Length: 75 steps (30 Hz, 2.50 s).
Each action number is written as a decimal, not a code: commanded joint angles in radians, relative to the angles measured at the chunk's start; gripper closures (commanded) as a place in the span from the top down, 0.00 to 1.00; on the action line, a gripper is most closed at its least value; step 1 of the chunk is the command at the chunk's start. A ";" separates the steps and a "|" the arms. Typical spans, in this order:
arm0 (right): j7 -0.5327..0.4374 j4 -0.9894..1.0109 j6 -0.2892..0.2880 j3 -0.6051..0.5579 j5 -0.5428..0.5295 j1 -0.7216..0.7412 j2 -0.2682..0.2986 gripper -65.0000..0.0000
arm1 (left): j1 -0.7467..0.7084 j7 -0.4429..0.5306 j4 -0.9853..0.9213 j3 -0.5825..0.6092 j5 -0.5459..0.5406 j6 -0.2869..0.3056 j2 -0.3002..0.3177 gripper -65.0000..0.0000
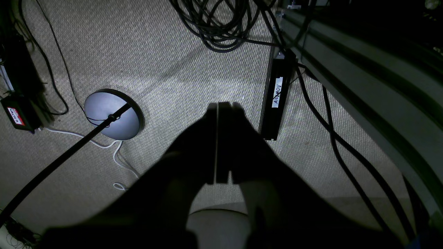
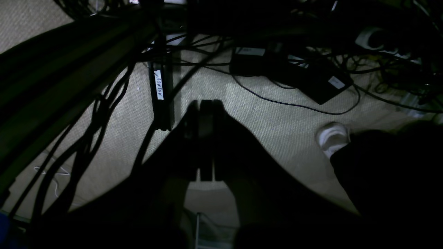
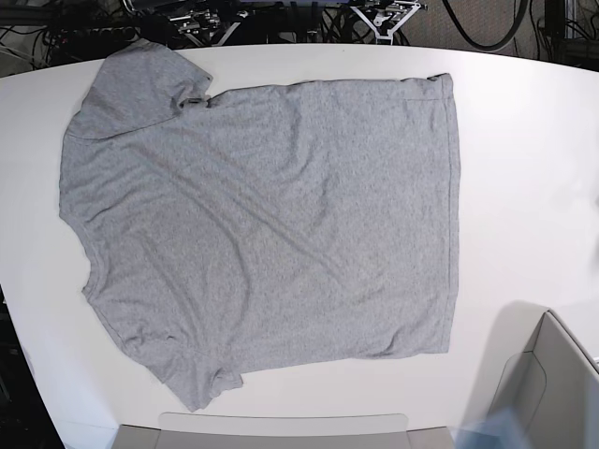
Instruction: Fold the T-shirt properly
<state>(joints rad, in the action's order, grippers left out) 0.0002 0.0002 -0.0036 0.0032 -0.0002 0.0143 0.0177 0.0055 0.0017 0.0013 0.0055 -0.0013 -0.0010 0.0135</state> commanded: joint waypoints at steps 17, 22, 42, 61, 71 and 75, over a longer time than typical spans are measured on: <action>0.001 0.000 -0.003 -0.002 0.004 -0.024 0.006 0.00 | 0.001 0.004 -0.001 0.003 -0.001 -0.006 -0.004 0.00; 0.002 0.000 -0.003 0.001 0.004 -0.035 0.008 0.00 | 0.001 0.004 -0.001 0.000 -0.001 -0.006 -0.004 0.00; 0.002 0.000 -0.003 -0.001 0.002 -0.057 0.003 0.00 | 0.020 0.005 -0.001 -0.003 -0.001 -0.004 0.018 0.00; -0.006 -0.059 -0.003 0.005 0.002 -0.112 0.006 0.00 | -0.083 0.005 0.095 -0.003 -0.003 -0.004 0.041 0.00; -0.006 -0.107 -0.003 0.005 0.002 -0.144 0.008 0.00 | -0.086 0.005 0.095 -0.003 -0.003 -0.004 0.041 0.00; -0.006 -0.107 -0.003 0.005 0.002 -0.144 0.024 0.00 | -0.086 0.005 0.095 -0.003 -0.003 -0.004 0.041 0.00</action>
<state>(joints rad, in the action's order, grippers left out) -0.0006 -0.1051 -0.0044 0.0063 0.0029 -0.1284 0.0303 -0.0772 0.0021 0.0956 0.0044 -0.0017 -0.0006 0.0532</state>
